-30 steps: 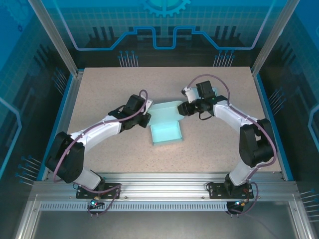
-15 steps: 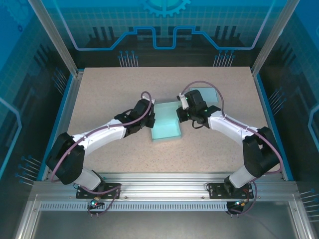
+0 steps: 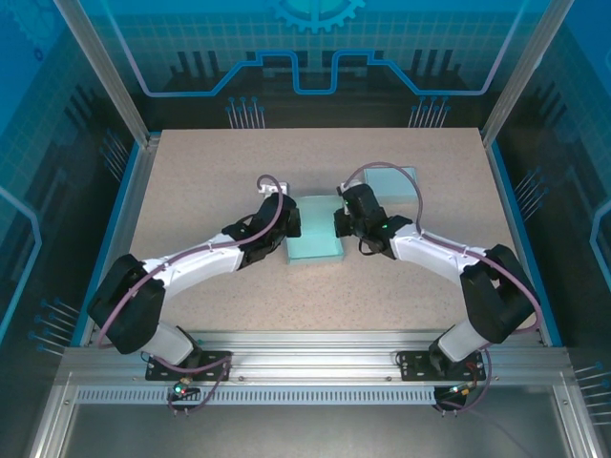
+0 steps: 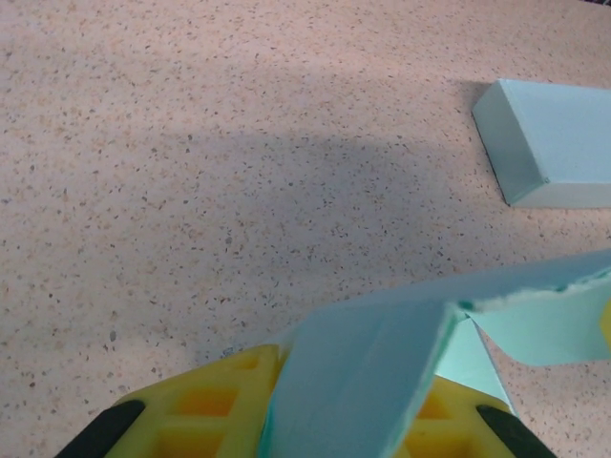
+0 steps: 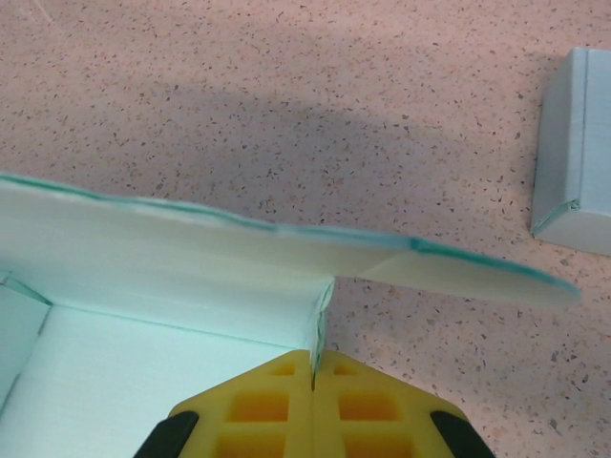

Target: Fold the paper box

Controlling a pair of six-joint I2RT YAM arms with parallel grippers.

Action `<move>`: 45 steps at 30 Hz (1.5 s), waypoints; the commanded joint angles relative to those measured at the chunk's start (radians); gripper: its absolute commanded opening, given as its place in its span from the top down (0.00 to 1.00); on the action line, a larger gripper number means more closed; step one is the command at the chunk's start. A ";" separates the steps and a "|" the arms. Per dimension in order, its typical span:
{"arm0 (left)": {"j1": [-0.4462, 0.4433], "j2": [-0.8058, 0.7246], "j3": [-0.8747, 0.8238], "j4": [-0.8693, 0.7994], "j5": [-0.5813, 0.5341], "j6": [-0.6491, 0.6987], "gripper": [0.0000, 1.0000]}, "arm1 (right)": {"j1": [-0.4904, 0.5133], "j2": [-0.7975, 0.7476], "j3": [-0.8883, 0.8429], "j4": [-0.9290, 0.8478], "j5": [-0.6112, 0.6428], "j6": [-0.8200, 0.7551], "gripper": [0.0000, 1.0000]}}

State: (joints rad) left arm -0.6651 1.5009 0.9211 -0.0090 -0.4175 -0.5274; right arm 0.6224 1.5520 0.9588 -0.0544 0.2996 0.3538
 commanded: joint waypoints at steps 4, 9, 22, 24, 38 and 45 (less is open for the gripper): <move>-0.055 0.018 -0.054 0.168 0.068 -0.175 0.76 | 0.115 -0.017 -0.016 0.074 0.026 0.020 1.00; -0.061 0.032 -0.124 0.231 0.079 -0.246 0.74 | 0.154 -0.005 -0.039 0.095 0.066 0.035 1.00; -0.093 0.039 -0.184 0.229 0.064 -0.264 0.75 | 0.206 -0.031 -0.148 0.120 0.119 0.081 1.00; -0.095 0.041 -0.208 0.238 0.065 -0.274 0.75 | 0.213 -0.042 -0.177 0.129 0.127 0.097 1.00; -0.120 0.050 -0.293 0.254 0.036 -0.299 0.72 | 0.259 -0.057 -0.281 0.144 0.185 0.183 1.00; -0.121 0.011 -0.375 0.283 0.009 -0.252 0.54 | 0.261 -0.030 -0.308 0.160 0.209 0.186 1.00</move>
State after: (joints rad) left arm -0.7799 1.5124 0.5873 0.3000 -0.4484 -0.7956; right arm 0.8612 1.4895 0.6724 0.1291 0.5632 0.5243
